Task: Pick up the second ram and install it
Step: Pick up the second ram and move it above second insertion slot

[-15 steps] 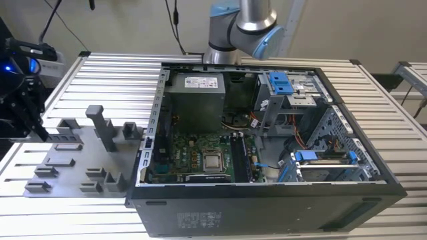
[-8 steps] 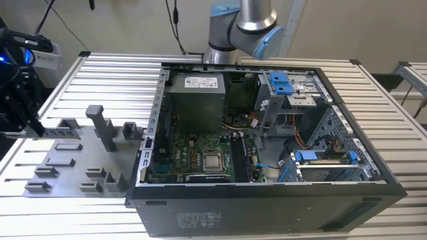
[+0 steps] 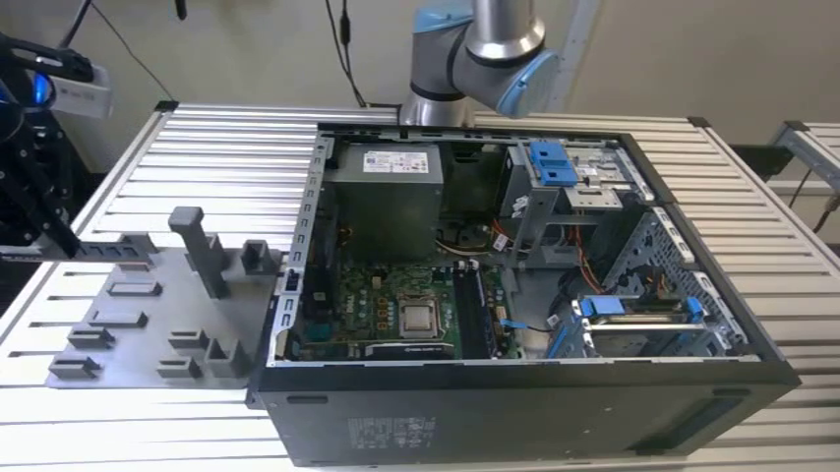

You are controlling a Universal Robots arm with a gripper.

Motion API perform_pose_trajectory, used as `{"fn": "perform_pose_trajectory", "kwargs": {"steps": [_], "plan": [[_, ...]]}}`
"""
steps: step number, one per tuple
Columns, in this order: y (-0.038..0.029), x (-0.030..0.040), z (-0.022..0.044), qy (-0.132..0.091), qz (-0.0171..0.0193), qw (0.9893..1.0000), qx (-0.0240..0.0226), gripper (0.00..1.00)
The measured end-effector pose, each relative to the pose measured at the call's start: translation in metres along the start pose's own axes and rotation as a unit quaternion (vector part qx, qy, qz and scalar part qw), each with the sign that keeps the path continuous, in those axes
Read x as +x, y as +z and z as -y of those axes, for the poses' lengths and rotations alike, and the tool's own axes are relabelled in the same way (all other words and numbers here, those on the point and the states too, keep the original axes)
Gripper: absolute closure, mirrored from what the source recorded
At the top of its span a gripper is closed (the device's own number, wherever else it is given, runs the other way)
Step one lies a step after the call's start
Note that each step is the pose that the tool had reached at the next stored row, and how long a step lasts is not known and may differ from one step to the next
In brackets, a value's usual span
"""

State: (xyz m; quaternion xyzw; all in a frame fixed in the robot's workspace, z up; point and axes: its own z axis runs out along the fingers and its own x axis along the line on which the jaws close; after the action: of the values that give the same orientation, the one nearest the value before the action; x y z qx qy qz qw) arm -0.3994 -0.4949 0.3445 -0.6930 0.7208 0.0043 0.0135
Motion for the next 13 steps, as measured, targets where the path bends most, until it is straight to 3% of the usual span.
{"fn": "perform_pose_trajectory", "kwargs": {"steps": [13], "plan": [[-0.0279, -0.0007, 0.0003, 0.0, 0.0, 1.0, 0.0, 0.86]]}}
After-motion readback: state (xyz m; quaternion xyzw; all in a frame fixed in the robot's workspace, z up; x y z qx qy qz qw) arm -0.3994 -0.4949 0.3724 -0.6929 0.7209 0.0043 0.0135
